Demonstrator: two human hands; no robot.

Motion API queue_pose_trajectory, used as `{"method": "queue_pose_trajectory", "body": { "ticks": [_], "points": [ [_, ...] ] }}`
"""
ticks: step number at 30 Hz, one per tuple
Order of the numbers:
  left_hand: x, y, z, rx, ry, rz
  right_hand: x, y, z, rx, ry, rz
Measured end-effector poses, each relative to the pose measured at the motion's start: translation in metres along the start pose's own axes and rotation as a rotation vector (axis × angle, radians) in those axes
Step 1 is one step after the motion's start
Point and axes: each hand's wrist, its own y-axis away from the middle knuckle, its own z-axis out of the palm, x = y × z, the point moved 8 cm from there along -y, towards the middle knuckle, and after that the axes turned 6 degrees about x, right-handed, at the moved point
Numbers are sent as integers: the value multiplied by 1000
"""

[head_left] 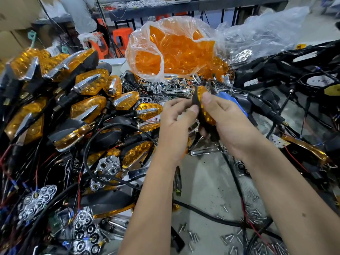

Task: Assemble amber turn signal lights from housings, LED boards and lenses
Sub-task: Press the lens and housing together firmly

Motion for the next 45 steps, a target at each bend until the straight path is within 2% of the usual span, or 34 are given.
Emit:
{"method": "queue_pose_trajectory", "body": {
  "ticks": [4, 6, 9, 12, 14, 17, 24, 32, 37, 41, 45],
  "points": [
    [-3, 0, -9, 126, -48, 54, -11, 2, 7, 52, 399, -133],
    [-1, -1, -13, 165, -108, 118, -10, 3, 4, 157, 563, -131],
    [0, -4, -14, 154, -125, 167, -12, 6, -10, 374, 698, -125],
    [-4, -3, -9, 107, 37, 87, -21, 8, -16, 484, 764, -155],
    [-11, -1, -4, 62, 170, -37, -23, 7, -23, 532, 774, -113],
    [-18, -2, 0, 21, 251, -125, -21, 9, -29, 611, 736, -61],
    [-24, 2, 14, -130, 380, -279, -43, 24, -29, 840, 827, -282],
    [-22, 2, 11, -124, 406, -256, -50, 32, -22, 864, 911, -448],
    [-14, 3, 9, -138, 418, -186, -53, 38, -20, 855, 830, -561],
    [-6, 7, 13, -238, 447, -152, -56, 47, -25, 889, 694, -693],
    [1, 11, 13, -365, 473, -141, -61, 57, -22, 941, 672, -814]
  ]
}}
